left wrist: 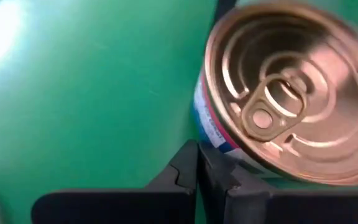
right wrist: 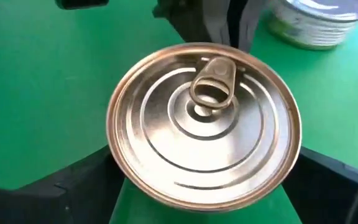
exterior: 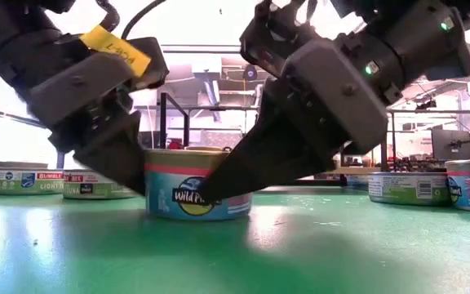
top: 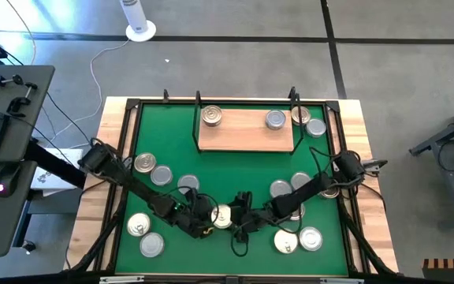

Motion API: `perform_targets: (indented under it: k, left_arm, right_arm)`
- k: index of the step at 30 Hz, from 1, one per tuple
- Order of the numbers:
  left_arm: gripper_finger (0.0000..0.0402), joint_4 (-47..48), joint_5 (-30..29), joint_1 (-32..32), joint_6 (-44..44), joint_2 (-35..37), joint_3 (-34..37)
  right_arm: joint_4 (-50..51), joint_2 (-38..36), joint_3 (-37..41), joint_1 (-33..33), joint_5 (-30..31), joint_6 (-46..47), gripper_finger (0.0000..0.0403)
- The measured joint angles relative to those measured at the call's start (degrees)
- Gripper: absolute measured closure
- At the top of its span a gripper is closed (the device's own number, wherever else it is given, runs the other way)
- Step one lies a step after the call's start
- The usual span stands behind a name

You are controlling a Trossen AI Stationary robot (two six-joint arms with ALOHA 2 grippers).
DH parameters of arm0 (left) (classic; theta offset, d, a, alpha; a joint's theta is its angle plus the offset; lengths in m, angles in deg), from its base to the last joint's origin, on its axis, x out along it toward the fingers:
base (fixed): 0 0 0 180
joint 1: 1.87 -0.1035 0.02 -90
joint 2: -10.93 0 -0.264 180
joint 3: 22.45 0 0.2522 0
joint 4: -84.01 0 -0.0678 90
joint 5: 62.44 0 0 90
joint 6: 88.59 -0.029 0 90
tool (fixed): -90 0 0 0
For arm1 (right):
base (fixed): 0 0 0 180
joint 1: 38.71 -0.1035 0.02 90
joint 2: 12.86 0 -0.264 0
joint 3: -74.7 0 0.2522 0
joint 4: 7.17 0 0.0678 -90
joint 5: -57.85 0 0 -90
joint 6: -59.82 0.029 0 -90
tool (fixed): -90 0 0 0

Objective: Stack canned seafood by type on shelf
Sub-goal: Put the blue/pink tuna can on the shelf

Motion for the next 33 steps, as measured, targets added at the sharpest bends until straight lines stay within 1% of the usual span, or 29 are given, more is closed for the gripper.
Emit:
perform_targets:
  k: [2,7,12,14,18,22,24,26,29,31,33]
  left_arm:
    - [0.0402,1.74,-1.04,0.41,1.32,1.23,-0.25]
    - [0.0401,7.44,-0.78,2.23,3.55,3.46,-0.30]
    - [0.0402,11.09,-1.33,4.85,6.88,4.40,-0.20]
    - [0.0401,10.81,-1.95,5.97,7.62,4.41,-0.20]
    - [0.0402,8.70,-2.64,7.51,7.67,4.43,-0.20]
    - [0.0402,5.46,-3.42,7.71,5.98,4.42,-0.20]
    - [0.0401,4.26,-3.36,7.28,4.81,4.42,-0.20]
    - [0.0401,3.79,-3.22,6.87,4.24,4.42,-0.18]
    - [0.0402,3.30,-2.47,6.41,4.07,4.42,-0.18]
    - [0.0401,3.26,-2.46,6.28,4.05,4.42,-0.18]
    - [0.0402,3.04,-2.50,6.13,4.04,4.42,-0.15]
  right_arm:
    - [0.45,-0.01,0.00,-0.90,1.13,0.63,0.0037]
    - [2.25,0.00,0.05,-2.71,3.31,2.62,0.0058]
    - [3.63,0.00,0.11,-3.97,5.44,4.55,0.0089]
    - [4.16,0.00,0.11,-4.01,5.45,4.80,0.0097]
    - [4.07,0.00,0.12,-3.54,4.05,4.64,0.0100]
    - [2.66,-0.07,0.13,-2.01,0.76,2.68,0.0100]
    - [1.98,-0.07,0.13,-0.83,-2.63,1.42,0.0095]
    - [1.97,-0.15,0.15,0.34,-5.77,0.09,0.0080]
    - [1.88,-0.17,0.15,2.11,-10.51,-0.82,0.0046]
    - [1.93,-0.24,-0.06,3.43,-14.54,-0.71,0.0026]
    - [2.00,-0.28,-0.76,4.45,-17.00,-0.06,0.0011]
